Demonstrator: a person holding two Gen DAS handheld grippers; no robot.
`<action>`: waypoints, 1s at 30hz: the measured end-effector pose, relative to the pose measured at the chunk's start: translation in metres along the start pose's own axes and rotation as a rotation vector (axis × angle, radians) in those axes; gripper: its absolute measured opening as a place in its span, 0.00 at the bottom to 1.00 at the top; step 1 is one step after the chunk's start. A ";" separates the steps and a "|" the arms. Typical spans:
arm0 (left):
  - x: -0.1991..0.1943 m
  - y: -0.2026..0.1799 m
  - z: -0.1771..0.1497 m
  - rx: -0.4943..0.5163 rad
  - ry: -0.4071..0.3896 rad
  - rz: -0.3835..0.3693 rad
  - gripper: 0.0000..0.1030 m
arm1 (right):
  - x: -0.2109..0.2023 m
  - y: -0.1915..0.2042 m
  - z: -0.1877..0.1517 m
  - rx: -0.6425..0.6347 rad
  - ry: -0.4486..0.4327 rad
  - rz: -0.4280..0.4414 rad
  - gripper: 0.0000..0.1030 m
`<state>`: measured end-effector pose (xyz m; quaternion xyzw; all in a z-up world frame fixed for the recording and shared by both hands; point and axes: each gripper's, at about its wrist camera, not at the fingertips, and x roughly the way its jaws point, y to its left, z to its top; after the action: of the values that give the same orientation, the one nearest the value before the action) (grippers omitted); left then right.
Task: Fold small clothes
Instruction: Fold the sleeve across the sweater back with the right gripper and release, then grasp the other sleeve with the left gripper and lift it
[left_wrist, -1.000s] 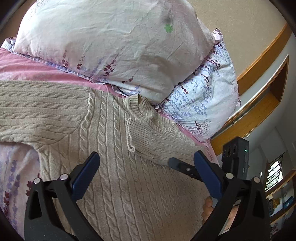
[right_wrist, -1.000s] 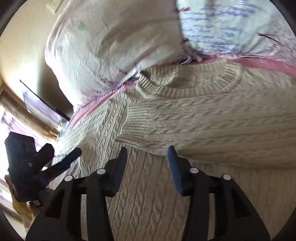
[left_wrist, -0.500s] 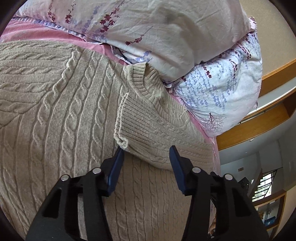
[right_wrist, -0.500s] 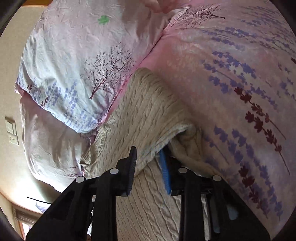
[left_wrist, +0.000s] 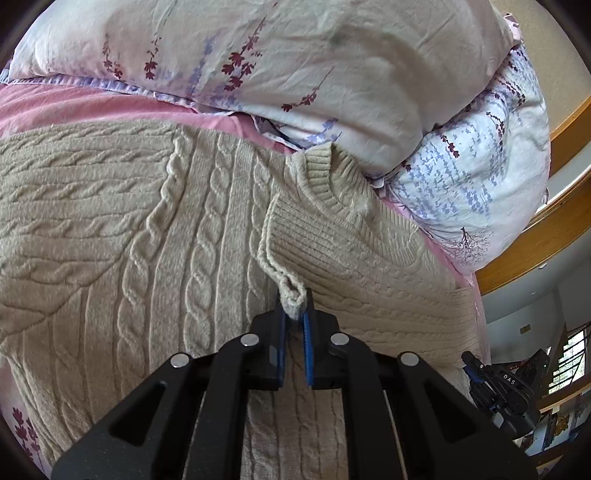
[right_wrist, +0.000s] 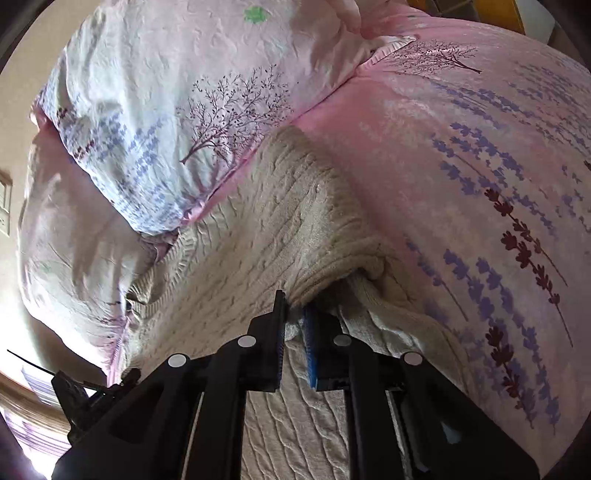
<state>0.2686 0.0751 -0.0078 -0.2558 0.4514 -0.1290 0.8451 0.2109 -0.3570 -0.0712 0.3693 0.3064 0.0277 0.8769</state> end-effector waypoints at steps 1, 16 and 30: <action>-0.002 -0.002 -0.001 0.014 0.003 0.008 0.11 | -0.004 0.003 -0.002 -0.014 -0.001 -0.019 0.18; -0.163 0.120 -0.032 -0.211 -0.231 0.068 0.55 | 0.034 0.124 -0.030 -0.532 0.060 -0.187 0.42; -0.206 0.244 -0.034 -0.688 -0.385 0.099 0.42 | 0.035 0.123 -0.041 -0.526 0.086 -0.165 0.55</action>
<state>0.1221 0.3603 -0.0142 -0.5215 0.3135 0.1207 0.7843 0.2384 -0.2322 -0.0293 0.1014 0.3548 0.0506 0.9281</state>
